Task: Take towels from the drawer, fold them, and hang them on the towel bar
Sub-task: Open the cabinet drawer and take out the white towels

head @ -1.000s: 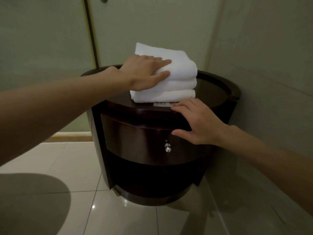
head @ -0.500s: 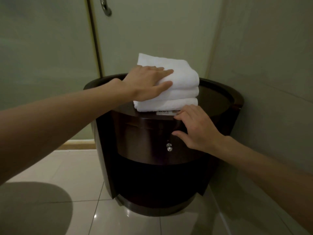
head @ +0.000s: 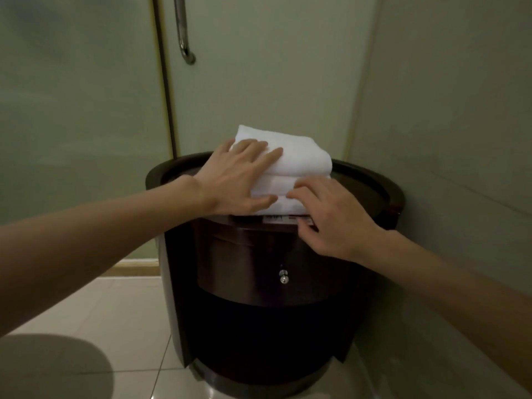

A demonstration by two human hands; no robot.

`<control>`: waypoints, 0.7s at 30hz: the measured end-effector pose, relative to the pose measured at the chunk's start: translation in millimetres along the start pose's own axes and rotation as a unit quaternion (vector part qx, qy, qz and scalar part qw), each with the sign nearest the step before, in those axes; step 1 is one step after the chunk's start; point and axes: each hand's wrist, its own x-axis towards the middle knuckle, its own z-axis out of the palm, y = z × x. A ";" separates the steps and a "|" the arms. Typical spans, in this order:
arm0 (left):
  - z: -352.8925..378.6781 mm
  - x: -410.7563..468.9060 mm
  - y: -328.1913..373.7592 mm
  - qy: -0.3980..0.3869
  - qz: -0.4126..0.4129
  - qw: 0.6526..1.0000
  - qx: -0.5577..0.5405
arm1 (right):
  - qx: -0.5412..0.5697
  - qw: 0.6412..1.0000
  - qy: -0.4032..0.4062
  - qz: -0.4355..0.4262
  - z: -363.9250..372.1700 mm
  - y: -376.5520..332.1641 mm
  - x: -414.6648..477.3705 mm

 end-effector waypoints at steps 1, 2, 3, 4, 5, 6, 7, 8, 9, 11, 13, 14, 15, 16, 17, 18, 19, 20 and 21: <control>2.3 -6.1 2.3 0.002 0.002 1.000 0.012 | -0.030 1.000 -0.004 0.005 -2.3 3.0 5.8; 5.0 -11.4 4.5 0.002 0.006 1.000 0.022 | -0.061 0.998 -0.019 0.007 -3.4 6.1 10.9; 7.6 -15.1 6.2 -0.001 0.010 0.999 0.031 | -0.087 0.995 -0.039 0.008 -3.9 9.1 15.3; 10.2 -16.8 7.4 -0.008 0.013 0.999 0.038 | -0.111 0.992 -0.060 0.008 -3.4 11.2 18.9; 12.5 -16.9 7.8 -0.016 0.014 0.999 0.041 | -0.133 0.988 -0.078 0.008 -1.9 12.7 21.7; 14.5 -16.0 7.5 -0.025 0.011 0.999 0.040 | -0.153 0.984 -0.092 0.010 0.6 13.9 23.9; 15.8 -13.7 6.6 -0.031 0.006 0.999 0.034 | -0.169 0.981 -0.099 0.013 3.7 15.3 25.9; 16.8 -10.9 5.5 -0.036 0.004 0.999 0.028 | -0.180 0.978 -0.101 0.016 6.6 16.9 27.7; 17.5 -8.1 4.8 -0.038 0.006 0.999 0.028 | -0.184 0.978 -0.098 0.020 9.2 18.1 29.5; 19.1 -3.2 4.0 -0.036 0.019 0.998 0.046 | -0.182 0.979 -0.086 0.032 13.7 20.5 33.2; 20.1 1.4 3.7 -0.034 0.026 0.997 0.065 | -0.178 0.980 -0.081 0.039 17.4 23.1 36.7; 20.7 3.9 4.2 -0.037 0.027 0.996 0.074 | -0.176 0.980 -0.079 0.040 19.0 24.5 37.8; 21.5 6.4 4.6 -0.039 0.026 0.995 0.083 | -0.172 0.981 -0.077 0.044 21.0 26.3 38.3; 22.6 8.7 5.0 -0.041 0.023 0.995 0.090 | -0.168 0.982 -0.077 0.050 22.6 28.2 38.8; 23.9 11.1 5.1 -0.041 0.017 0.994 0.096 | -0.163 0.982 -0.077 0.057 24.0 29.9 39.4; 25.1 13.6 5.2 -0.038 0.009 0.994 0.100 | -0.156 0.983 -0.075 0.062 25.3 31.3 40.4; 25.8 16.2 5.5 -0.034 -0.001 0.994 0.102 | -0.148 0.984 -0.072 0.065 26.6 32.2 41.9; 26.5 19.0 6.4 -0.034 -0.013 0.994 0.102 | -0.141 0.986 -0.067 0.065 28.2 32.9 43.5; 27.0 22.2 7.5 -0.034 -0.025 0.994 0.102 | -0.135 0.987 -0.060 0.064 29.8 34.0 45.3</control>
